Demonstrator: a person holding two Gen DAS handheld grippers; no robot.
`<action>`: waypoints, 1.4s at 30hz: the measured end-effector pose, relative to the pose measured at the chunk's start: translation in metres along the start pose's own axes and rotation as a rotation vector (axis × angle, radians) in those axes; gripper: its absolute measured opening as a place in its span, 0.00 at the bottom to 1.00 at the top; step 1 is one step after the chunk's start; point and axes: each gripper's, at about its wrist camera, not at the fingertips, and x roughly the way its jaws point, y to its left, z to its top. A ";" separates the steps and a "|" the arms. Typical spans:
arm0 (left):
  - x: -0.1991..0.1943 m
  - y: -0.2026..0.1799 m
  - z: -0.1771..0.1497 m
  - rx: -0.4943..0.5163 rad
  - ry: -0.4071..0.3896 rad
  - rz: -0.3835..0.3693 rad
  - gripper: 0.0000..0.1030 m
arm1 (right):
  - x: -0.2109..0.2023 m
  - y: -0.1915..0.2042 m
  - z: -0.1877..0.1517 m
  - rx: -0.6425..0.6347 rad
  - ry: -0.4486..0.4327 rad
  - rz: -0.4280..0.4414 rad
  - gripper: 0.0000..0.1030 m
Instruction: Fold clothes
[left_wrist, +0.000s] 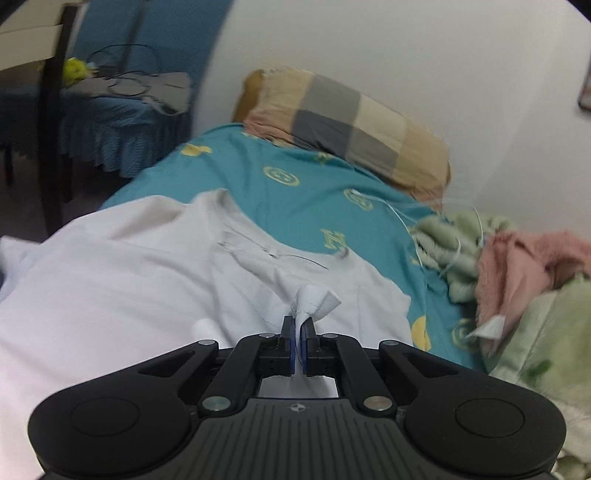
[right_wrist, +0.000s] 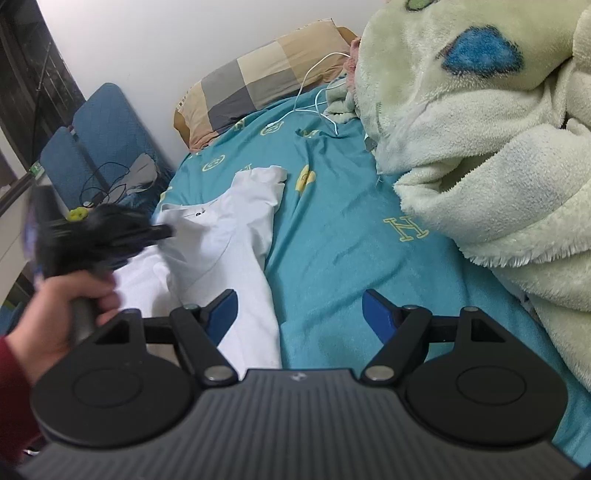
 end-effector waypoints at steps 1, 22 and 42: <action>-0.011 0.011 0.000 -0.025 -0.006 0.014 0.03 | 0.000 0.000 0.000 -0.002 0.000 -0.003 0.74; -0.062 0.270 0.019 -0.712 -0.003 0.159 0.79 | 0.005 0.013 -0.014 -0.118 0.033 -0.044 0.74; 0.065 0.359 0.051 -0.756 0.013 0.048 0.68 | 0.050 0.021 -0.024 -0.181 0.140 -0.058 0.74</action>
